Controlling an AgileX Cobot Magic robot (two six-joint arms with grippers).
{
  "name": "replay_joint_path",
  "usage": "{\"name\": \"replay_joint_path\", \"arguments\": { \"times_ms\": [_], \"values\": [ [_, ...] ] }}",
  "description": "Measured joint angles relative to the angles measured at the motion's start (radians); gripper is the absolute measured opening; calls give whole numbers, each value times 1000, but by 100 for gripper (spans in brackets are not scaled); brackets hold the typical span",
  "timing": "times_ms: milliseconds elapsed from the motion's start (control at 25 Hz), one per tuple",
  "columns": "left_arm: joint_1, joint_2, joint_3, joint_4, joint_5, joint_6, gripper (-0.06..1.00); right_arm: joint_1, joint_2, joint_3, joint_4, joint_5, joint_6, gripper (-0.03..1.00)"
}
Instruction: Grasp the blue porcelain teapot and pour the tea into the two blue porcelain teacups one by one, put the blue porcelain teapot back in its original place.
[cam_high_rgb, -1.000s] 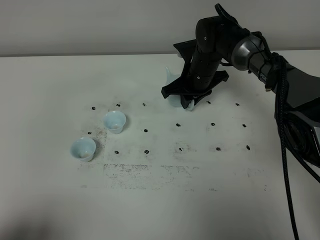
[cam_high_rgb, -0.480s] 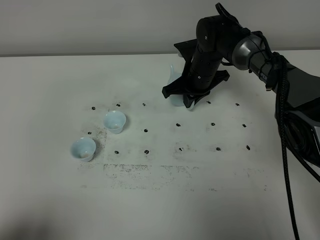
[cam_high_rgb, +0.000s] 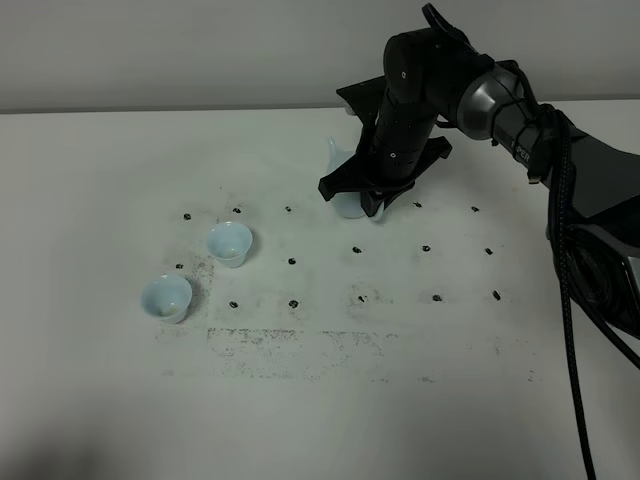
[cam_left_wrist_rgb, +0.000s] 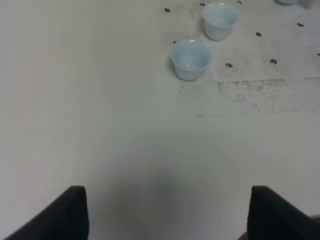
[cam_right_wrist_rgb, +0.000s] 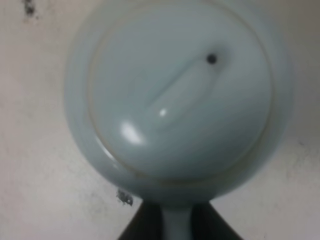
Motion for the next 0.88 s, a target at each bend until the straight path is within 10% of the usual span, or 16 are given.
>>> {"name": "replay_joint_path", "arguments": {
  "times_ms": [480,880],
  "values": [
    [0,0,0,0,0,0,63,3,-62,0,-40,-13,-145,4],
    [0,0,0,0,0,0,63,3,-123,0,32,-4,-902,4]
  ]
}}
